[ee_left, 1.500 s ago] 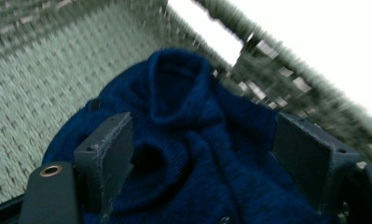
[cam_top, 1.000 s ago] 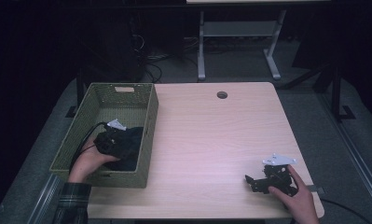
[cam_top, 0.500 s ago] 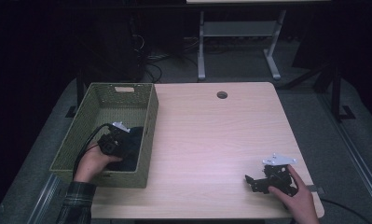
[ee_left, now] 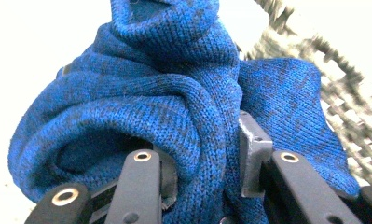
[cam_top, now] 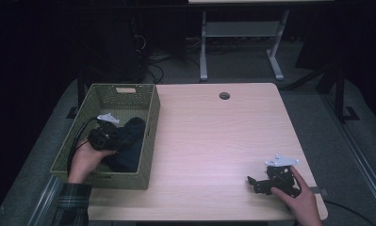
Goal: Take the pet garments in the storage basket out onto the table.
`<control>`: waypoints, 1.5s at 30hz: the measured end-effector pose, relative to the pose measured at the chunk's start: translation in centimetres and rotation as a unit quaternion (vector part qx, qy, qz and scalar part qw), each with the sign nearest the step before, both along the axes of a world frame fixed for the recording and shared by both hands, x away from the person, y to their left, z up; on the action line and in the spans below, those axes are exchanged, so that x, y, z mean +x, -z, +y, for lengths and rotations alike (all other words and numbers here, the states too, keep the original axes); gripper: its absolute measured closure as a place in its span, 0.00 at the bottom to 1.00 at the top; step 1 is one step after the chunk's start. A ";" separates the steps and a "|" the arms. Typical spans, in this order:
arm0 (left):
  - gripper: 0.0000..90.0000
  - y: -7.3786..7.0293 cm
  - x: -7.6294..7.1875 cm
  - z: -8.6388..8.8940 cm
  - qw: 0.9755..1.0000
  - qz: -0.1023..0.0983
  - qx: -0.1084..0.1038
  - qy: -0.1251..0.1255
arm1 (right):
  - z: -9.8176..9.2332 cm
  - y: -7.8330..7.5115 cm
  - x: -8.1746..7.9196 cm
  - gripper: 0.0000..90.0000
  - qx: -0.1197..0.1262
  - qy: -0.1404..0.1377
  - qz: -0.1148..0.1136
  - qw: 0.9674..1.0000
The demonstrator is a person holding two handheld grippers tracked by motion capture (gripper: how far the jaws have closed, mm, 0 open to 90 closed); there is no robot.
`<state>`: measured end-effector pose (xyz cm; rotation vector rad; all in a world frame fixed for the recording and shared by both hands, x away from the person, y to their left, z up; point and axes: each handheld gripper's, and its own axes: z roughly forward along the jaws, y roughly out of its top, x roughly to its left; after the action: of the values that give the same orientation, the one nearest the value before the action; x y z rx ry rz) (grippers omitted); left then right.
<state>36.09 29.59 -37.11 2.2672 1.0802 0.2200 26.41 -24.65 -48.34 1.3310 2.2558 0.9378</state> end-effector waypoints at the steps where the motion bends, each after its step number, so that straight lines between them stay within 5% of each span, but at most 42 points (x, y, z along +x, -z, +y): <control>1: 0.74 -0.3 -0.1 0.2 1.000 -0.006 -0.008 -0.004 | 0.0 0.0 0.0 0.00 0.000 0.000 0.000 1.000; 11: 0.74 -3.7 -1.0 1.9 0.996 -0.057 -0.072 -0.007 | 0.0 0.0 0.0 0.00 0.000 -0.001 0.000 1.000; 21: 0.74 -6.6 -1.8 1.7 0.989 -0.106 -0.103 0.004 | 0.0 0.0 0.0 0.00 -0.001 -0.001 -0.001 1.000; 31: 0.74 -7.9 -1.5 -0.1 0.986 -0.117 -0.117 0.029 | 0.0 0.0 0.0 0.00 0.000 0.000 0.002 1.000; 45: 0.74 -9.5 -0.8 -4.3 0.978 -0.132 -0.144 0.072 | 0.0 0.0 0.1 0.00 0.000 -0.002 0.000 1.000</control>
<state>35.28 25.29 -27.61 1.9798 0.7533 0.2775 26.50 -24.66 -48.33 1.3275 2.2599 0.9382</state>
